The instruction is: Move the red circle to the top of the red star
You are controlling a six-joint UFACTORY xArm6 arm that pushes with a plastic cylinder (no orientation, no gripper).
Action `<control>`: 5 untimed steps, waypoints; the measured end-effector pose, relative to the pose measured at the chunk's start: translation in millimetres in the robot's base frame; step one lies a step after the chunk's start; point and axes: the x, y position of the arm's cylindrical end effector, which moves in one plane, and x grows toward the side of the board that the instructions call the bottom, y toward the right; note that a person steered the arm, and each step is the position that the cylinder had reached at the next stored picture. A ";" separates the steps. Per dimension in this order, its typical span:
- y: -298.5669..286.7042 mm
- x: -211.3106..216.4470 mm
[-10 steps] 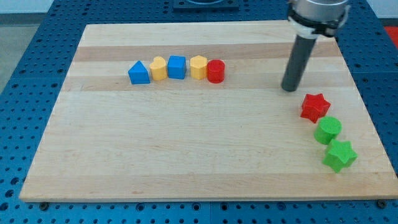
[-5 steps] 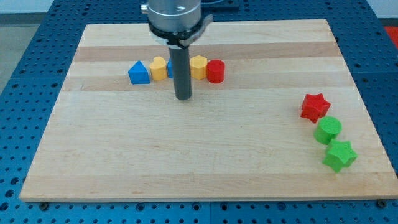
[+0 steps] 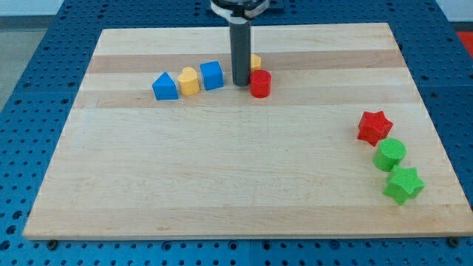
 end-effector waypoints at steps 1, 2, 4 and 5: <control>16.7 -1.1; 15.1 1.2; 29.6 21.5; 39.6 39.0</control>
